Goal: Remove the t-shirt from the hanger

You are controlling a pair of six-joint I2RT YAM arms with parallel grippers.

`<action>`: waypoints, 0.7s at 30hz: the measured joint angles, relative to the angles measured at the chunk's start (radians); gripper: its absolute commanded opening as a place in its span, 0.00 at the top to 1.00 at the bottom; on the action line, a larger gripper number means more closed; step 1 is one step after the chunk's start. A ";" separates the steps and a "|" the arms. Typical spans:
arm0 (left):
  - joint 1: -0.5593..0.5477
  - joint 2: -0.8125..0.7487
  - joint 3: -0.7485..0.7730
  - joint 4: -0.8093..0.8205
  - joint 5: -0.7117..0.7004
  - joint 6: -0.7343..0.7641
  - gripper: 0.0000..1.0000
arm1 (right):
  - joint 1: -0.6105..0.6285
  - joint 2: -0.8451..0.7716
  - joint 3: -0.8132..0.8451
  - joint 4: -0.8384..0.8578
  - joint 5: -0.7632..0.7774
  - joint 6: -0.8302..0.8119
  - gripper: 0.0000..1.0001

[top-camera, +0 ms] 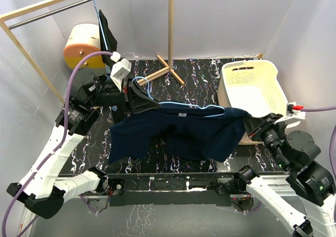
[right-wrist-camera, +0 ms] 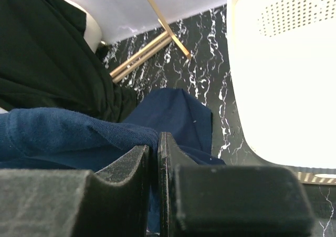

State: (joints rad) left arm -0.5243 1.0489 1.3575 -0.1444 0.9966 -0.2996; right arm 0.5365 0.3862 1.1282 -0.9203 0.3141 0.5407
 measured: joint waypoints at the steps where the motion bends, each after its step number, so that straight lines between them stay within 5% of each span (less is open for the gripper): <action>1: 0.000 -0.004 0.000 0.001 -0.001 -0.002 1.00 | 0.000 0.008 -0.006 -0.001 -0.001 0.001 0.92; 7: 0.001 -0.027 0.000 0.032 -0.014 -0.024 1.00 | -0.001 0.099 -0.051 0.005 -0.070 -0.021 0.90; 13: 0.005 -0.007 0.000 0.031 -0.021 -0.023 1.00 | -0.005 0.145 -0.077 0.037 -0.266 -0.096 0.59; 21: 0.005 0.031 0.000 -0.008 0.007 0.002 1.00 | -0.008 0.157 0.121 0.023 -0.473 -0.222 0.50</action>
State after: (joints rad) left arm -0.5190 1.0798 1.3571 -0.1528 1.0039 -0.2981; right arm 0.5282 0.5430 1.2488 -0.8974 -0.1589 0.3191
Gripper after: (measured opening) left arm 0.037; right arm 0.483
